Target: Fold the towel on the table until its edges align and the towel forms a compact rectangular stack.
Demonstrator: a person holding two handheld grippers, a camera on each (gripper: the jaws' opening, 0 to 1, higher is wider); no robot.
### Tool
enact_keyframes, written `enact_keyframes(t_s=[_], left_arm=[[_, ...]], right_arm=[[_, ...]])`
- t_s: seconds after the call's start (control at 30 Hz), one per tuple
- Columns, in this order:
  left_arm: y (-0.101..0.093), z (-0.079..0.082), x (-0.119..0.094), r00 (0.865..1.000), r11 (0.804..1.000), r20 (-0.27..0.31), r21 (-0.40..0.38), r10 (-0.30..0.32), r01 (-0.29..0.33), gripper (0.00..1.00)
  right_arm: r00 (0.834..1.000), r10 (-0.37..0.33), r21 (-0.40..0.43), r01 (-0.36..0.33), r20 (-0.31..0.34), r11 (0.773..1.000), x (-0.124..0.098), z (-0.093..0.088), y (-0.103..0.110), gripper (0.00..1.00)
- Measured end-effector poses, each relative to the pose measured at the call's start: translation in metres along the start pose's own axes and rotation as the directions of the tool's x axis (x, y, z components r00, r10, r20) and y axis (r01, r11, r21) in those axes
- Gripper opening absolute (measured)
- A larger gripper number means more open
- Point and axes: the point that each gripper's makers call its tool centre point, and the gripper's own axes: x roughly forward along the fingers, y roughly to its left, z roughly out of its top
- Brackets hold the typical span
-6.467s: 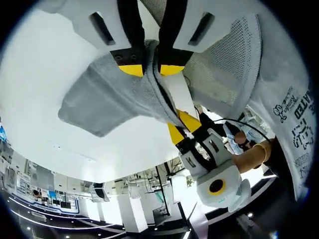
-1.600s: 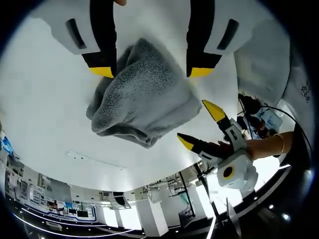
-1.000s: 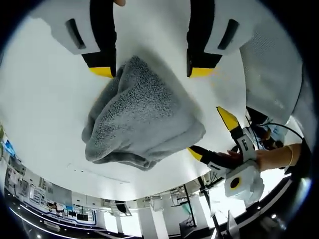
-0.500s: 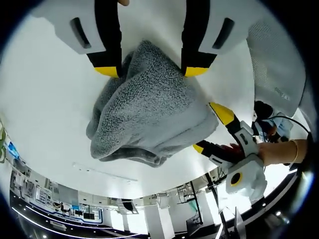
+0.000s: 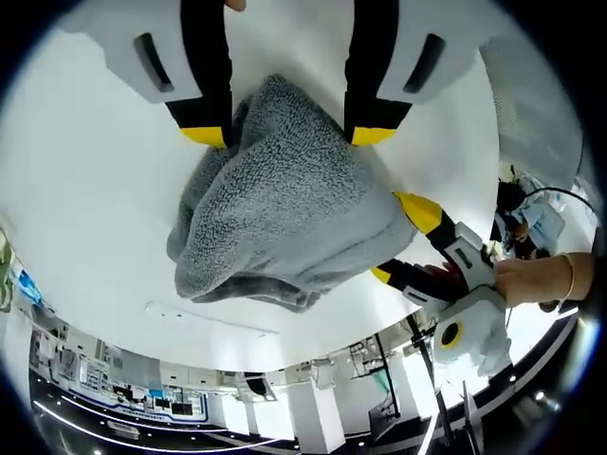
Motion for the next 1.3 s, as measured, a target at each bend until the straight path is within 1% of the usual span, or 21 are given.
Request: enact_keyframes(t_s=[0.1,0.23,0.37,0.47,0.5,0.53,0.57,0.67,0.73,0.8,0.87,0.9,1.0,1.07,1.1,1.17,1.2,1.23,1.3], left_arm=[[0.008,0.003,0.000,1.000,1.000,-0.005,0.014,0.010,-0.010,0.59],[0.016,0.004,-0.001,1.000,1.000,-0.006,0.017,0.013,-0.013,0.59],[0.014,0.003,-0.005,1.000,1.000,0.003,0.009,0.020,-0.020,0.60],[0.011,0.001,-0.012,1.000,1.000,0.015,-0.003,0.025,-0.025,0.60],[0.007,0.002,-0.018,0.999,1.000,0.023,-0.008,0.029,-0.029,0.60],[0.006,0.002,-0.021,0.999,0.999,0.028,-0.011,0.033,-0.032,0.60],[0.009,0.001,-0.021,0.999,0.999,0.032,-0.013,0.035,-0.035,0.61],[0.008,0.000,-0.033,0.997,0.999,0.052,-0.018,0.049,-0.048,0.62],[0.007,0.001,-0.042,0.996,0.998,0.063,-0.019,0.059,-0.058,0.62],[0.004,0.005,-0.052,0.993,0.997,0.089,-0.024,0.074,-0.072,0.64],[0.001,0.010,-0.064,0.988,0.995,0.120,-0.038,0.093,-0.089,0.65],[0.007,0.009,-0.067,0.985,0.994,0.135,-0.049,0.103,-0.097,0.65],[0.000,0.022,-0.088,0.965,0.986,0.218,-0.111,0.144,-0.122,0.67],[-0.005,0.022,-0.100,0.958,0.984,0.243,-0.124,0.154,-0.127,0.67],[-0.007,0.022,-0.104,0.956,0.984,0.249,-0.126,0.157,-0.129,0.68],[-0.013,0.021,-0.114,0.949,0.982,0.272,-0.140,0.163,-0.129,0.68],[-0.015,0.022,-0.119,0.938,0.975,0.296,-0.179,0.179,-0.130,0.68],[-0.020,0.022,-0.127,0.928,0.971,0.320,-0.204,0.190,-0.129,0.68],[-0.020,0.017,-0.135,0.920,0.967,0.337,-0.222,0.199,-0.128,0.69]], right_arm=[[1.000,0.001,0.011,-0.001,0.003,1.000,0.005,0.004,-0.002,0.47],[1.000,0.000,0.015,0.000,0.008,1.000,0.004,0.006,-0.003,0.47],[1.000,-0.003,0.019,0.003,0.014,1.000,0.000,0.005,-0.002,0.48],[1.000,-0.006,0.025,0.005,0.023,1.000,-0.009,0.004,0.001,0.48],[1.000,-0.009,0.027,0.008,0.028,1.000,-0.012,0.004,0.000,0.48],[0.999,-0.009,0.025,0.009,0.031,1.000,-0.012,0.003,-0.001,0.48],[0.999,-0.012,0.025,0.011,0.034,1.000,-0.014,0.003,-0.001,0.49],[0.999,-0.017,0.007,0.017,0.037,1.000,-0.024,0.007,0.000,0.49],[0.998,-0.028,0.008,0.027,0.058,1.000,-0.031,0.012,-0.001,0.50],[0.996,-0.032,0.025,0.030,0.085,0.999,-0.038,0.018,0.000,0.50],[0.995,-0.034,0.025,0.031,0.097,0.999,-0.043,0.021,0.004,0.51],[0.994,-0.034,0.025,0.032,0.105,0.999,-0.048,0.022,0.007,0.52],[0.991,-0.031,0.039,0.026,0.132,0.999,-0.062,0.022,0.012,0.54],[0.988,-0.032,0.063,0.023,0.152,0.998,-0.070,0.024,0.014,0.56],[0.984,-0.035,0.072,0.023,0.173,0.997,-0.076,0.025,0.017,0.57],[0.980,-0.041,0.086,0.025,0.193,0.996,-0.087,0.024,0.024,0.57],[0.979,-0.041,0.090,0.023,0.202,0.996,-0.088,0.025,0.024,0.58],[0.976,-0.040,0.092,0.021,0.213,0.996,-0.096,0.025,0.028,0.58],[0.972,-0.048,0.096,0.026,0.231,0.995,-0.111,0.024,0.034,0.59]])
